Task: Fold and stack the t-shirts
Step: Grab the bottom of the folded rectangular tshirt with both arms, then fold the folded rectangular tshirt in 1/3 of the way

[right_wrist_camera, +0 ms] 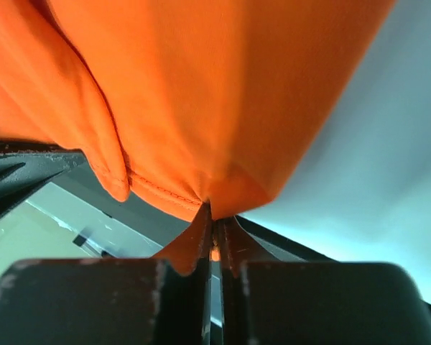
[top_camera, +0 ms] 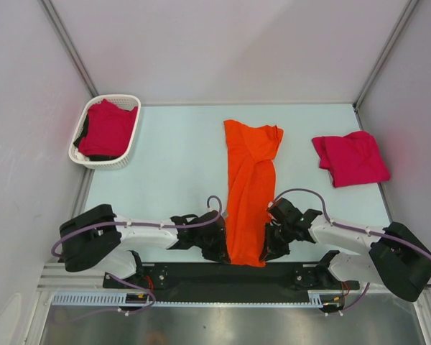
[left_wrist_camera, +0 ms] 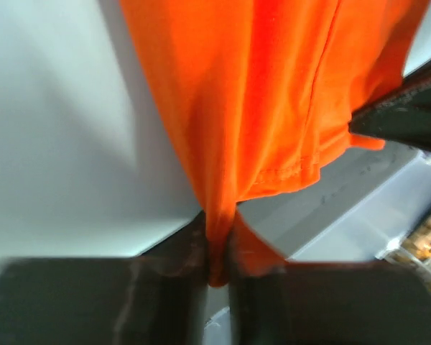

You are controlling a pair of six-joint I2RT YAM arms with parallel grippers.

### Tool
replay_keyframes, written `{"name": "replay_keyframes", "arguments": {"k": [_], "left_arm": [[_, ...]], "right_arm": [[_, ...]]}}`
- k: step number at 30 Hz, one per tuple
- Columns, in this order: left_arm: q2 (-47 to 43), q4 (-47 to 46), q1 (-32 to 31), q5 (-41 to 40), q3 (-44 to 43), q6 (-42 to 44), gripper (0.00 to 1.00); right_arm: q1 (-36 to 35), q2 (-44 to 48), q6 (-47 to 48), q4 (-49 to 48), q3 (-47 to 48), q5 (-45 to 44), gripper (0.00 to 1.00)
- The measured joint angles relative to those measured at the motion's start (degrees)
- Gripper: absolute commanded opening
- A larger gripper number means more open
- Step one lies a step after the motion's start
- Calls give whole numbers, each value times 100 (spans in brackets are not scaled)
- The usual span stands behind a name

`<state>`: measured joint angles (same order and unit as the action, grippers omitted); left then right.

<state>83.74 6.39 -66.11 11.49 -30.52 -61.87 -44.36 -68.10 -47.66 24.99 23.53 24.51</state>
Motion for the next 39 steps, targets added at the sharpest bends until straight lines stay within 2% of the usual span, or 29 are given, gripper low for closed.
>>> {"name": "replay_keyframes", "arguments": {"k": [5, 10, 18, 27, 39], "left_arm": [[-92, 70, -42, 44, 28, -105, 0], [-195, 691, -76, -203, -190, -107, 0], [201, 1875, -136, -616, -1084, 140, 0], [732, 2883, -83, -1790, -2052, 754, 0], [737, 3377, 461, -2465, -2964, 1349, 0]], "right_arm": [[9, -13, 105, 9, 13, 11, 0], [68, 35, 286, 256, 245, -168, 0], [210, 483, 619, 466, 782, -560, 0], [520, 564, 876, 356, 802, -581, 0], [1353, 509, 1440, 101, 1200, -503, 0]]}}
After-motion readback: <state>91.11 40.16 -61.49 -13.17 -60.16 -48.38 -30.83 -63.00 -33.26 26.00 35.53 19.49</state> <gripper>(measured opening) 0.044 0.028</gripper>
